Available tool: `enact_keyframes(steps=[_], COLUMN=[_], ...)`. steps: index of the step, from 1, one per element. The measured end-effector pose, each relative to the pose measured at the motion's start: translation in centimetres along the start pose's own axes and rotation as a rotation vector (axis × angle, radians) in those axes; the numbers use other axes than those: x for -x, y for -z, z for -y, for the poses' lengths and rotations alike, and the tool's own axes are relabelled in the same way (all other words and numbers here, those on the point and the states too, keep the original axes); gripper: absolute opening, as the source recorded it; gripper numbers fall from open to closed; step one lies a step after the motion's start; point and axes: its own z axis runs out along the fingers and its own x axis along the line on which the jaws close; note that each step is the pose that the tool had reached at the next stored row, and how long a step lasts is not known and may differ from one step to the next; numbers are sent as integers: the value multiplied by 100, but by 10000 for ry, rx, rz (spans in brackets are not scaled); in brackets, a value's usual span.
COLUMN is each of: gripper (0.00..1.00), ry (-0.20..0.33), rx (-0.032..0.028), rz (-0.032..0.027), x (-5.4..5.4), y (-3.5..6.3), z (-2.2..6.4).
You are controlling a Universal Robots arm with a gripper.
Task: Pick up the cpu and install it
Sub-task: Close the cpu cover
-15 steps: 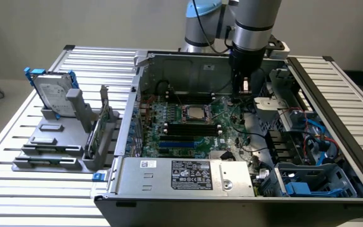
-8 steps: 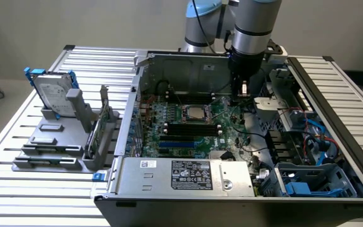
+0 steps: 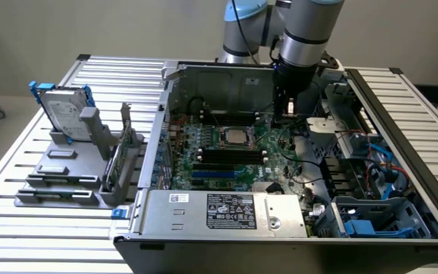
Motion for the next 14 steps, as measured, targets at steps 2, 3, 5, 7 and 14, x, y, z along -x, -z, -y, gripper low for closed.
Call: enact_keyframes(steps=[2, 3, 5, 7, 14], gripper=[11, 11, 11, 11, 11], ry=[1, 0, -3, -3, -8], rx=[-89, -129, -209, -284, -501], rz=[3, 3, 6, 8, 11], x=[4, 6, 9, 12, 19], y=[0, -1, -1, -2, -5], z=[37, 58, 103, 148, 324])
